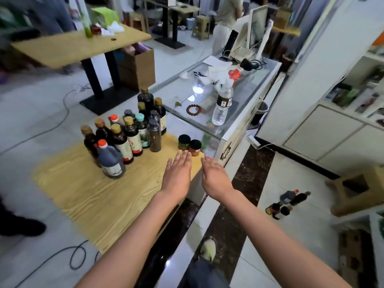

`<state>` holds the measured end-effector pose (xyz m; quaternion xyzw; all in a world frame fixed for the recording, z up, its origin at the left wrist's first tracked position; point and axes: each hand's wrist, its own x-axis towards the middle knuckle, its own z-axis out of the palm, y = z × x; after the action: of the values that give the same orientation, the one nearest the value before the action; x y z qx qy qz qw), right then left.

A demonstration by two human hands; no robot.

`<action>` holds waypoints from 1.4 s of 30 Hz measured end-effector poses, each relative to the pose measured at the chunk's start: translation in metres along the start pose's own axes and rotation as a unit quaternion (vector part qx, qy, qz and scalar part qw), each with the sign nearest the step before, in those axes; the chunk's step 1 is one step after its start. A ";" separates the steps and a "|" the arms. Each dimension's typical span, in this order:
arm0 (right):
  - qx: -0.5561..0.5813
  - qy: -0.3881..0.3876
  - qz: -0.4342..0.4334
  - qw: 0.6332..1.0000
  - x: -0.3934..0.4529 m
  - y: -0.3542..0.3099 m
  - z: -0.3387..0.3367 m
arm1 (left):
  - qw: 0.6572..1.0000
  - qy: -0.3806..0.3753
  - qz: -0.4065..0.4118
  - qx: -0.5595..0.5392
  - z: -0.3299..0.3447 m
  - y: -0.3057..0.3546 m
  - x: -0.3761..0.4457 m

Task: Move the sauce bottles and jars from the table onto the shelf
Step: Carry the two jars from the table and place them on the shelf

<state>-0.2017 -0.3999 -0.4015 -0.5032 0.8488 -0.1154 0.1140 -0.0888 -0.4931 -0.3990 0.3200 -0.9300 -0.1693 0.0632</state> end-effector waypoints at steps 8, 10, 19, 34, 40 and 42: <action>0.020 -0.044 0.003 0.999 0.108 0.040 0.033 | 0.997 -0.049 -0.049 0.045 0.036 -0.026 0.086; 0.025 -0.066 0.011 0.997 0.141 0.053 0.040 | 0.994 -0.077 -0.065 0.051 0.044 -0.031 0.116; -0.036 -0.152 -0.052 0.986 0.247 0.105 0.084 | 0.976 -0.129 -0.165 0.051 0.096 -0.064 0.250; 0.115 -0.194 -0.136 0.965 0.295 0.128 0.109 | 0.969 -0.105 -0.218 -0.053 0.124 -0.085 0.310; 0.025 -0.224 -0.111 0.968 0.290 0.126 0.105 | 0.961 -0.081 -0.254 -0.072 0.126 -0.091 0.281; 0.021 -0.239 -0.098 0.966 0.282 0.125 0.101 | 0.961 -0.085 -0.250 -0.084 0.128 -0.092 0.265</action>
<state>-0.4055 -0.5979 -0.5576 -0.5945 0.7409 -0.0201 0.3117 -0.2736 -0.6894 -0.5486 0.5200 -0.8049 -0.2840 -0.0337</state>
